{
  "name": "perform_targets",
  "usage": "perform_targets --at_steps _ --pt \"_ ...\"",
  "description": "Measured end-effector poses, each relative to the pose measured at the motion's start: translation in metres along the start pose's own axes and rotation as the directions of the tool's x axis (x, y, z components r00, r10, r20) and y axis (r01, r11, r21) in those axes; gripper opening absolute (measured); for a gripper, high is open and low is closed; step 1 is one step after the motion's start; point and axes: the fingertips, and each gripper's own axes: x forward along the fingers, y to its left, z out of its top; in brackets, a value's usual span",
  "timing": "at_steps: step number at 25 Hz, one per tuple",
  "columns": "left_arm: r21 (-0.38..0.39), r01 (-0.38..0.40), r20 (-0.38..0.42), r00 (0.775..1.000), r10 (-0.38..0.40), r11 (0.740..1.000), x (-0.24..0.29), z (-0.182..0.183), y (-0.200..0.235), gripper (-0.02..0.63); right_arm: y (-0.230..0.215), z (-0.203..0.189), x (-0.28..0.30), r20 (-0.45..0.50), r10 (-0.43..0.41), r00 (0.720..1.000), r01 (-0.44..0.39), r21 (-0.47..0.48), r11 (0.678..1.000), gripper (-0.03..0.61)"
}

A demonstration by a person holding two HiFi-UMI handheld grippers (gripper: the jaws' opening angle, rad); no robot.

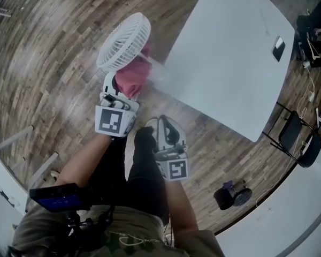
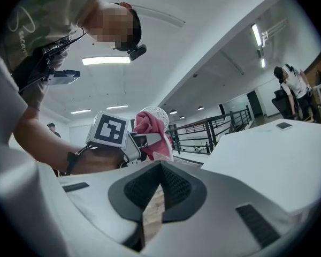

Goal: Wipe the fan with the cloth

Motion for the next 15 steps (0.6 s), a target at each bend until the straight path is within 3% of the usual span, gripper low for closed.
perform_targets --at_steps 5,15 --pt "0.065 0.024 -0.017 1.000 -0.023 0.998 0.006 -0.008 -0.012 0.087 -0.013 -0.010 -0.009 -0.015 -0.024 1.000 0.024 0.003 1.000 -0.003" --pt "0.048 0.083 -0.071 0.994 -0.080 0.995 0.009 -0.035 -0.029 0.089 -0.040 -0.011 -0.020 -0.008 -0.065 0.998 0.065 -0.006 0.998 -0.003"
